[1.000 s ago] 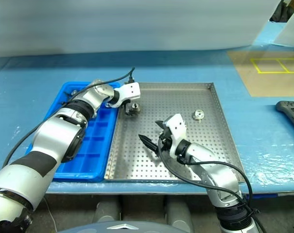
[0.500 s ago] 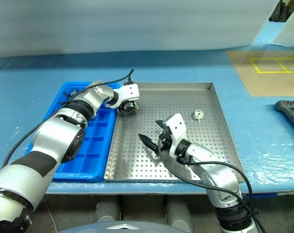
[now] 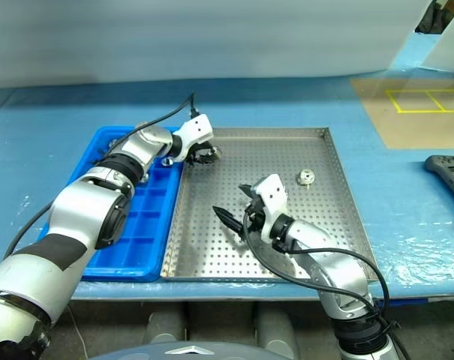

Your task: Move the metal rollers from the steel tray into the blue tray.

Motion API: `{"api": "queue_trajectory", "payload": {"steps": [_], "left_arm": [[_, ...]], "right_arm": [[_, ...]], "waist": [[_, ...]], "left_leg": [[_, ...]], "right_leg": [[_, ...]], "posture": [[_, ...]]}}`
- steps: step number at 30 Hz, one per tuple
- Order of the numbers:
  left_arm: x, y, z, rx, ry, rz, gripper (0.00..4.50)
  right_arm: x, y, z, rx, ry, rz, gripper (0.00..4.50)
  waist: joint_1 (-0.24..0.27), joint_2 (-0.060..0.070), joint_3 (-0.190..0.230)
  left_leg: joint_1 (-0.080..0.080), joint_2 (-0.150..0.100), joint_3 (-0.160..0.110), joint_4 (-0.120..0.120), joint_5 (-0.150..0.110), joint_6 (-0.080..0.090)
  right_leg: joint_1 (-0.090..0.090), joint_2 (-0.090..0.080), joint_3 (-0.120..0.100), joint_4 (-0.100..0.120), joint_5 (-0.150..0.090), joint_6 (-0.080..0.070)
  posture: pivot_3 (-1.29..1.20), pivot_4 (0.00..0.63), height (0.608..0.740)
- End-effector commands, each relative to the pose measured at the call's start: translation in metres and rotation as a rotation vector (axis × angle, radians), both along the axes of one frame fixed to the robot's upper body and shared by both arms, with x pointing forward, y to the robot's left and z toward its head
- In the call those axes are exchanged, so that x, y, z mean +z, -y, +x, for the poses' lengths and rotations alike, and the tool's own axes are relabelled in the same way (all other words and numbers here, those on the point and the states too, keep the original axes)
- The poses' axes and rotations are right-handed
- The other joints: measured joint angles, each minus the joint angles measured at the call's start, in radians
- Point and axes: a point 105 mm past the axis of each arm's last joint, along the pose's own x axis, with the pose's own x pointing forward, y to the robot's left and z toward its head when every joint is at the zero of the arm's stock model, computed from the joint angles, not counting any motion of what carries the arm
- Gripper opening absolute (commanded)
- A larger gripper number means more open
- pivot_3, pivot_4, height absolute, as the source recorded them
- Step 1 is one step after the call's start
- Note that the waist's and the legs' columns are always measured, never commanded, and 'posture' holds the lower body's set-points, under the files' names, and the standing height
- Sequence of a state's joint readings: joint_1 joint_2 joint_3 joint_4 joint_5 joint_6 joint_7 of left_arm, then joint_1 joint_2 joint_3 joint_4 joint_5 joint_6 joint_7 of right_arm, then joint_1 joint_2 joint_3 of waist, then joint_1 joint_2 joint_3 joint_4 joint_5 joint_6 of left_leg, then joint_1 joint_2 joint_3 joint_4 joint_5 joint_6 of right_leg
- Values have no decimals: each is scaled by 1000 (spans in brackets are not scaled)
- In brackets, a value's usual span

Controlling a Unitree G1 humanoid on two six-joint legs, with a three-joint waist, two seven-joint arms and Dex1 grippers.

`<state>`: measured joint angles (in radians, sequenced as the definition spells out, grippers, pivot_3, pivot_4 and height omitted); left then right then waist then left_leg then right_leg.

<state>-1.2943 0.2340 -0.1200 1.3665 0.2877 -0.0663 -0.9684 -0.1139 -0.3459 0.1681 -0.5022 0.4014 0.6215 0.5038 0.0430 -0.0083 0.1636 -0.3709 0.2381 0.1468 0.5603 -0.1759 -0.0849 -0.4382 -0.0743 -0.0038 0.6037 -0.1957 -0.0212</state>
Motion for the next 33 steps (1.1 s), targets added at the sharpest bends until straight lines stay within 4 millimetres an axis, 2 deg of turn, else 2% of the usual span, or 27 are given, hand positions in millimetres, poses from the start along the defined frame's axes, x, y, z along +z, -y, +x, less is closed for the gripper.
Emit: {"api": "queue_trajectory", "payload": {"steps": [1, 14, 19, 22, 24, 30, 32, 33], "left_arm": [[36, 4, 2, -48, 56, -70, 1886], [69, -24, -3, -102, 89, -114, 1886], [83, -33, -8, -100, 136, -216, 1886], [80, -42, -16, -80, 170, -240, 1886], [77, -46, -23, -75, 172, -247, 2610], [82, -57, -48, -38, 185, -282, 2610], [84, -58, -57, -34, 180, -284, 3173], [85, -59, -61, -29, 177, -289, 3173]], "right_arm": [[16, -1, 2, 29, 50, 39, 4500], [23, -3, 16, 115, 80, 29, 4500], [28, -2, 22, 160, 107, 19, 4500], [33, -1, 26, 194, 129, 20, 4500], [37, 1, 29, 211, 140, 20, 4500], [44, -1, 34, 291, 174, -2, 4500], [45, -2, 35, 311, 178, -5, 4500], [45, -2, 36, 318, 178, -8, 4500]], "waist": [[0, 0, 0], [7, -1, 2], [13, -1, 3], [16, 0, 3], [20, 0, 4], [37, 1, 5], [41, 1, 5], [46, 1, 5]], "left_leg": [[0, 0, 0, 0, 0, 0], [0, 0, 0, -1, 0, 0], [0, 0, 0, -1, 0, 0], [0, 0, 0, -2, 0, 0], [0, 1, 0, -2, 0, 0], [-1, 2, 0, -2, 0, -1], [-1, 2, 0, -2, 0, -1], [-1, 2, 0, -2, 0, -1]], "right_leg": [[0, 0, 0, 0, 0, 0], [0, 0, -1, 0, 0, 0], [0, 0, -1, 0, 0, 0], [0, 0, -1, 1, 0, -1], [0, 0, -1, 1, 0, -1], [-2, 0, -3, 2, 0, -1], [-2, 0, -3, 2, 0, -2], [-2, -1, -3, 2, -1, -2]], "posture": [[-192, 150, 740], [-82, 150, 740], [-50, 150, 740], [-17, 150, 740], [1, 150, 740], [54, 150, 740], [71, 150, 740], [90, 150, 740]]}}
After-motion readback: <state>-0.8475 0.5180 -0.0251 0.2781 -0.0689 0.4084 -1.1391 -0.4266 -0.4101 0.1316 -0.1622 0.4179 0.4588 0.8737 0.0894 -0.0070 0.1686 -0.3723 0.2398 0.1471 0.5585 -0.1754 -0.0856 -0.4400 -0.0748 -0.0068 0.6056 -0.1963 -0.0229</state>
